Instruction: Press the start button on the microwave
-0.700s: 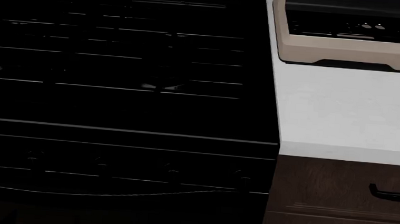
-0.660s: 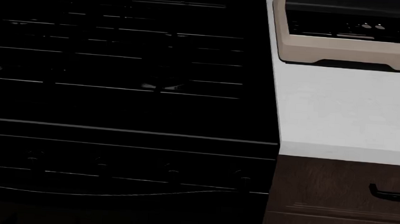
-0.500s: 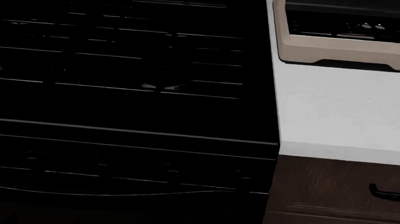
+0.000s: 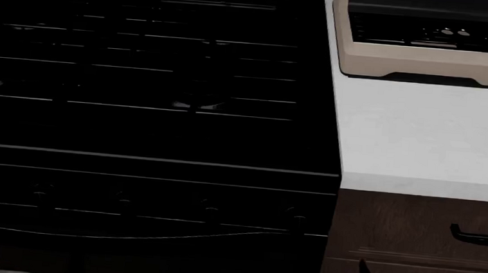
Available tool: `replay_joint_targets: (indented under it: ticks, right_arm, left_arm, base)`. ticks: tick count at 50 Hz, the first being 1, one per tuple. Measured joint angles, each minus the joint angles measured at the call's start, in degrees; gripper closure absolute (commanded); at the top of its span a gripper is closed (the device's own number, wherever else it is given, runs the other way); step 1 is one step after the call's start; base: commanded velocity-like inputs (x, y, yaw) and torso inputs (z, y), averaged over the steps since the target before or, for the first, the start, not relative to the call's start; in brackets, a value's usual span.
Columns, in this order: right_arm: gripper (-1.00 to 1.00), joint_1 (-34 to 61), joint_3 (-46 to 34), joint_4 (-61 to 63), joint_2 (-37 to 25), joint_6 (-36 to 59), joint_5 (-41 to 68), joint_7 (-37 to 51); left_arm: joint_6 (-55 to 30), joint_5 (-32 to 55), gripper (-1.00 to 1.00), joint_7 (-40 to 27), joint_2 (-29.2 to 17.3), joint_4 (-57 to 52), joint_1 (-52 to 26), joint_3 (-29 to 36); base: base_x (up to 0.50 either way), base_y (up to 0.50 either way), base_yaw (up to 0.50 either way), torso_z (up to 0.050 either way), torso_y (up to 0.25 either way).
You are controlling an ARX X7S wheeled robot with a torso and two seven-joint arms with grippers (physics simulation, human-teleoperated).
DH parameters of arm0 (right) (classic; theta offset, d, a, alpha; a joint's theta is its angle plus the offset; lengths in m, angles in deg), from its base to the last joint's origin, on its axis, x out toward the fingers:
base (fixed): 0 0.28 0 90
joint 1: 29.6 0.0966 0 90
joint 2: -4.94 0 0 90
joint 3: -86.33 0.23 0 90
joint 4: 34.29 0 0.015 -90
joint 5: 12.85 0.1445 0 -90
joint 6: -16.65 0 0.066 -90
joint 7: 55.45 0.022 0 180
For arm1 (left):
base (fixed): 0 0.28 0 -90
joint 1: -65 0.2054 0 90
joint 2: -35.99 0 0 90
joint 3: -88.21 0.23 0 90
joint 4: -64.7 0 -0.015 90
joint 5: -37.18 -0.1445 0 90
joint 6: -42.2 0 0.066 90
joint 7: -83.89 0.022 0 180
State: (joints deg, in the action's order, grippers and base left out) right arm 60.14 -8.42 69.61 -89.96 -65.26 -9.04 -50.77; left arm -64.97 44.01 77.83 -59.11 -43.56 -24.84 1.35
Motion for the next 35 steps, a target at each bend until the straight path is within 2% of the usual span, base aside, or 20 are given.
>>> replay_joint_targets:
  ticks: [10,18,35]
  right_arm:
    - [-1.0,6.6,-0.2,12.2,-2.8,14.4,1.4,-0.1]
    - [-1.0,12.9,0.2,17.9,-4.1,23.8,3.1,-0.4]
    - [-1.0,18.3,0.7,21.7,-4.8,30.6,6.0,-0.9]
  left_arm:
    - [-16.5,3.3,-1.0,-1.3,-2.1,-8.3,-10.2,-1.2]
    - [-25.0,5.1,-1.0,-2.1,-3.1,-10.4,-18.0,-2.2]
    - [-31.5,7.4,-1.0,-3.0,-3.7,-10.9,-23.5,-3.0]
  base:
    - [0.0,0.0,0.0,0.0,0.0]
    - [0.0,0.0,0.0,0.0,0.0]
    - [0.48,0.03,0.0,0.0,0.0]
